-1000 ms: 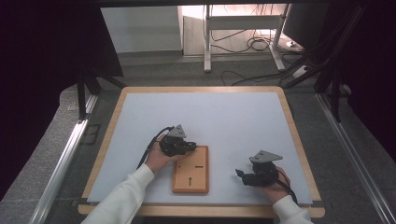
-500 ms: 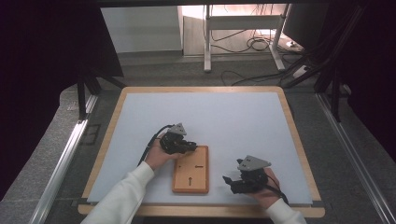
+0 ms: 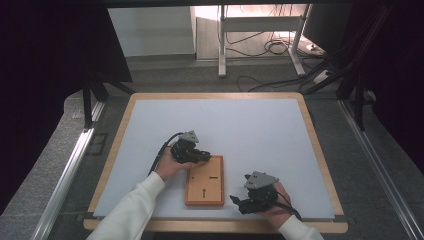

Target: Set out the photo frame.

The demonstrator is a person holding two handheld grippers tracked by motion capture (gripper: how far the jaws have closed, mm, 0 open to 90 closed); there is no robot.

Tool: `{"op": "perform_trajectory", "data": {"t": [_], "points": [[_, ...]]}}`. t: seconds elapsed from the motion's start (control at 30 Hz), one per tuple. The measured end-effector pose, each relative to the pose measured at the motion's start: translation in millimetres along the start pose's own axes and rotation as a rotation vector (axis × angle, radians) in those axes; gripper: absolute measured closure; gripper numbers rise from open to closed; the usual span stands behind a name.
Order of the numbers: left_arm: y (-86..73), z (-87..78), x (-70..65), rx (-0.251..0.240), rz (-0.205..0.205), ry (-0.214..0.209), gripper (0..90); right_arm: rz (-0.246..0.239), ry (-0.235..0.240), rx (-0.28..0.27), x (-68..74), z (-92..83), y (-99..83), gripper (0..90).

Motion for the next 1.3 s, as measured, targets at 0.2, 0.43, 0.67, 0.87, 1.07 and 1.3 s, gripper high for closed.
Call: {"op": "perform_trajectory", "data": {"t": [0.2,0.43,0.67,0.87,1.07,1.3], "points": [[1.4,0.6,3.7,0.000,-0.018,-0.027,82.8,-0.074,-0.007,0.014,15.9,6.9,7.6,11.7],[2.0,0.8,6.3,0.001,-0.036,-0.058,82.7,-0.157,-0.033,0.038,28.4,19.7,13.1,9.0],[2.3,1.1,6.6,0.004,-0.040,-0.064,82.5,-0.250,-0.058,0.069,41.1,34.0,15.6,8.5],[2.4,1.1,6.7,0.006,-0.046,-0.067,82.4,-0.337,-0.095,0.070,49.5,42.7,21.4,9.0],[2.6,1.2,7.3,0.003,-0.055,-0.068,82.5,-0.382,-0.129,0.049,50.8,45.3,25.4,11.8],[3.0,1.3,8.1,-0.009,-0.070,-0.049,82.1,-0.440,-0.156,0.014,53.7,43.7,30.2,20.9]]}}
Point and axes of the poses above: each handheld gripper's, and its own axes: z roughly forward along the jaws, y roughly out of its top, x roughly to its left, the point moved 8 cm from there along z, roughly forward along the jaws
